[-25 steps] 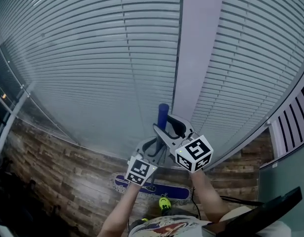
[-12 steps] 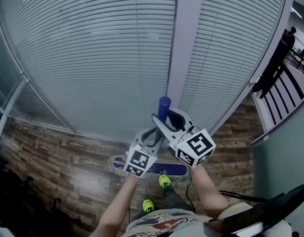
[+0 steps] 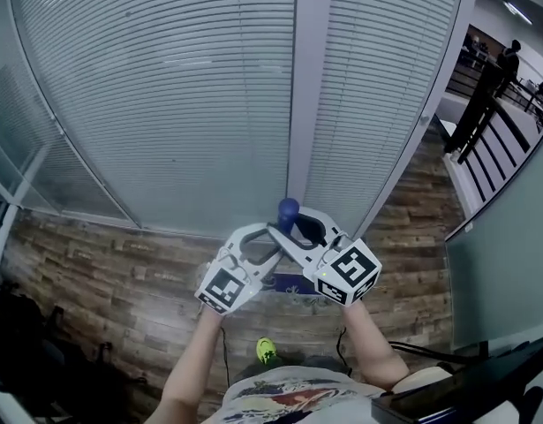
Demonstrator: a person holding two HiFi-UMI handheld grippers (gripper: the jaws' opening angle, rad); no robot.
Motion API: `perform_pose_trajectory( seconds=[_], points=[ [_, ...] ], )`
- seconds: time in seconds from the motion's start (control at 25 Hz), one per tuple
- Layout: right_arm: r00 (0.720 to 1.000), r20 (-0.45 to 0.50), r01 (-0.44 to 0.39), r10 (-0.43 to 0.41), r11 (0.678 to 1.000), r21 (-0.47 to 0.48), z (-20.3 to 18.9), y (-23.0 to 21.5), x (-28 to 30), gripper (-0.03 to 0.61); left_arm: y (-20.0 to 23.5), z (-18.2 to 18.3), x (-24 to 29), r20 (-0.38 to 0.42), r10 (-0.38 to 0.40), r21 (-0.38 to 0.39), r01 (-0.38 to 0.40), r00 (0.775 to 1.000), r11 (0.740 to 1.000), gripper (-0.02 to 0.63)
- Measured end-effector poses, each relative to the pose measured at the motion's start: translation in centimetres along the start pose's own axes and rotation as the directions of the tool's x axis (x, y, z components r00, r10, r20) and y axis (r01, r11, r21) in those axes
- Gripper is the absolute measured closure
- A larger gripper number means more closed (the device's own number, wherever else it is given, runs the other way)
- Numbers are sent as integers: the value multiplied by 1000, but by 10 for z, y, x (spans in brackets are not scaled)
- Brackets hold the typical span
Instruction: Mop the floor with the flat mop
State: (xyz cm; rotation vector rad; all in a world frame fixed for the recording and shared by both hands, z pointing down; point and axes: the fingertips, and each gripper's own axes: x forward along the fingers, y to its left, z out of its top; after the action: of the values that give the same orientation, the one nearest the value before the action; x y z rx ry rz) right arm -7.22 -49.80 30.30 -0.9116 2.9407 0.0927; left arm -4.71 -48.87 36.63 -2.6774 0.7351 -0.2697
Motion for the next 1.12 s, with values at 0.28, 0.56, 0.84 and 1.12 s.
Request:
perform_pose_trajectory(
  seconds=[0.28,0.56,0.84,1.12],
  points=[
    [998,6,-56,56,998,32,-17,78,-105,435,-118,14,7,-20,7,-144,-10,1000,989,506],
    [994,37,-103,98,979,174,-56,158,-248,413,-278,22,-1,-110,60,-200,-82,992,976,512],
    [982,-26,-179,186,967,180,-74,224,-359,405,-402,39,-7,-213,51,-176,-89,976,980,509],
    [977,6,-212,215,957,197,-59,271,-406,402,-456,70,-32,-191,105,-223,-147,976,964,506]
  ],
)
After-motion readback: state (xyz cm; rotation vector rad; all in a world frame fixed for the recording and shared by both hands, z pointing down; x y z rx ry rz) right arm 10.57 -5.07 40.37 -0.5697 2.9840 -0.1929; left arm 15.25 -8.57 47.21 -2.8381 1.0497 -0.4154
